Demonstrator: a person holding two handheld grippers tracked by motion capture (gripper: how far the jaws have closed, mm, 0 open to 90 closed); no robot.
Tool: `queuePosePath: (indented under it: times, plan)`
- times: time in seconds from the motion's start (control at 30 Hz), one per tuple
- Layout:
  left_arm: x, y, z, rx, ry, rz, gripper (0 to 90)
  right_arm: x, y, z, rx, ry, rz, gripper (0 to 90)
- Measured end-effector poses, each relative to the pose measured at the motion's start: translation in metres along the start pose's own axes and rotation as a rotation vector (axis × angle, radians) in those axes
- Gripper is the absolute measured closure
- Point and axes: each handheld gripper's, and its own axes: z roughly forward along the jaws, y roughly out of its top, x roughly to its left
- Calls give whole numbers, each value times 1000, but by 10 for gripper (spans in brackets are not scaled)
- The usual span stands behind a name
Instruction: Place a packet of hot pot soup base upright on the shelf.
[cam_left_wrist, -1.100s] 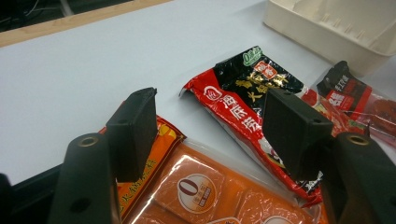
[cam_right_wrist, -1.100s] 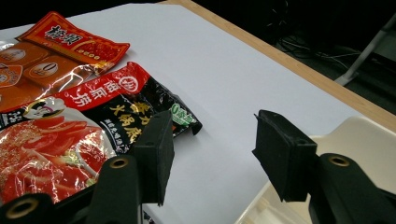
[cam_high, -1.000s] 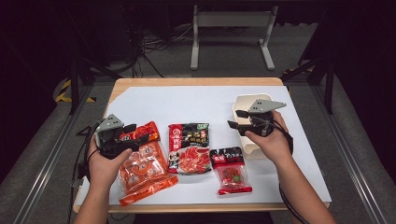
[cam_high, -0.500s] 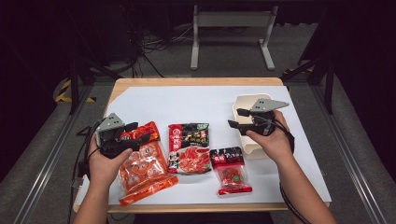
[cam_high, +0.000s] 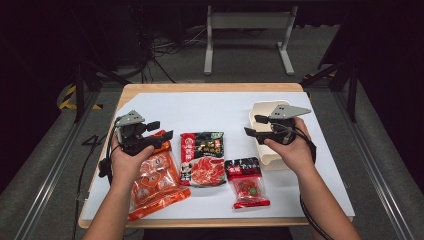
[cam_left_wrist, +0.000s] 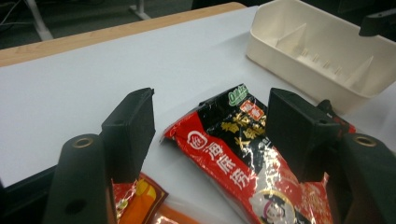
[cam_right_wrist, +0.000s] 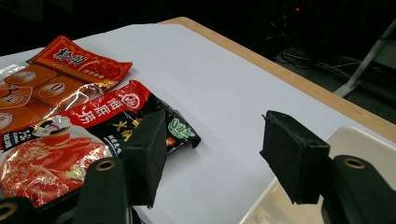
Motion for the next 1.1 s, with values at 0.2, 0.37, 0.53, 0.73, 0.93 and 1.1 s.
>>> queuePosePath:
  times: [0.2,0.37,0.53,0.73,0.93,1.1]
  plan:
    - [4,1,19,-7,-22,-14,333,-1,0,-1,-5,-4,-1,391]
    - [4,3,32,-14,-33,-21,327,-1,0,-2,-8,-7,0,384]
    - [3,2,46,8,-34,-6,300,-1,0,-2,-12,-10,-3,369]
    - [3,2,57,3,-19,9,297,-1,-1,-1,-11,-17,-3,359]
    - [10,-4,77,77,24,-19,293,-1,-1,0,-10,-15,-7,355]
    - [15,-8,88,120,41,-30,315,-2,-2,-1,-11,-22,-5,352]
